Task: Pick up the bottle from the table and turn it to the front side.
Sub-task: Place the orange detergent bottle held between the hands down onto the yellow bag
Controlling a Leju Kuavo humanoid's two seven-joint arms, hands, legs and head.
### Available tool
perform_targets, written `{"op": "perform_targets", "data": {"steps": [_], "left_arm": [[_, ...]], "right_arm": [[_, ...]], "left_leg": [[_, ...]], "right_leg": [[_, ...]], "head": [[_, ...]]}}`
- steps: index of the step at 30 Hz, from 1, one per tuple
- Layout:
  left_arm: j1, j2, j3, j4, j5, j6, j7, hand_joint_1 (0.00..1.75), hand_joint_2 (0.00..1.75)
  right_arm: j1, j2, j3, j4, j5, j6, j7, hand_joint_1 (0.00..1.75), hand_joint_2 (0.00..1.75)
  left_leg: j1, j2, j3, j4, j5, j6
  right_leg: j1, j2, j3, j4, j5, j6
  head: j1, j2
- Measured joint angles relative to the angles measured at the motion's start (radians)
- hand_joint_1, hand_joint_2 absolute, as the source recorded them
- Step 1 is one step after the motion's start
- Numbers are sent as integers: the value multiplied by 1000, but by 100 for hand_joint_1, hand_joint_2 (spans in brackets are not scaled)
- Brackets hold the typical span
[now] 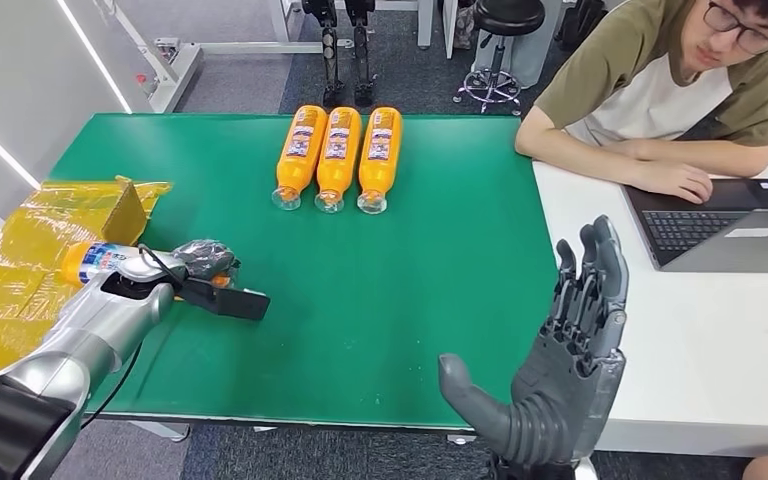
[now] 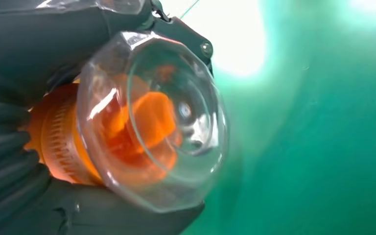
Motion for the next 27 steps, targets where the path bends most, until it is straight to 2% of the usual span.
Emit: {"op": "perform_targets", "data": {"steps": [10,11,14,15,27], "left_arm": [[-15,-30,-6,16,8,-5,1,175,175],[-16,-32,-6,18,8,-5,2,169,175],[-20,-34,-6,23,13,-10,14,38,175],[-22,-35,-6,25,18,-18,26,0,175],[-38,-31,-5,51,63,-121,201,0,175]], "right_arm": [[-5,8,-7,-9,3,0,1,0,175],[-5,8,-7,-9,4,0,1,0,175],[-4,9,-10,-10,11,-1,1,0,175],[-5,11,-11,-11,14,-2,1,0,175],[-16,30,-22,-10,37,-12,7,0,175]], "left_leg": [[0,-1,-1,0,0,0],[0,-1,-1,0,1,0],[0,-1,-1,0,1,-1],[0,-1,-1,0,1,-1],[0,3,-1,0,0,-1]], "right_leg": [[0,-1,0,0,0,0],[0,-1,0,0,0,0],[0,-1,0,0,0,0],[0,-1,0,0,0,0],[0,2,-1,1,0,-1]], "head": [[0,0],[0,0],[0,0],[0,0],[0,0]]}}
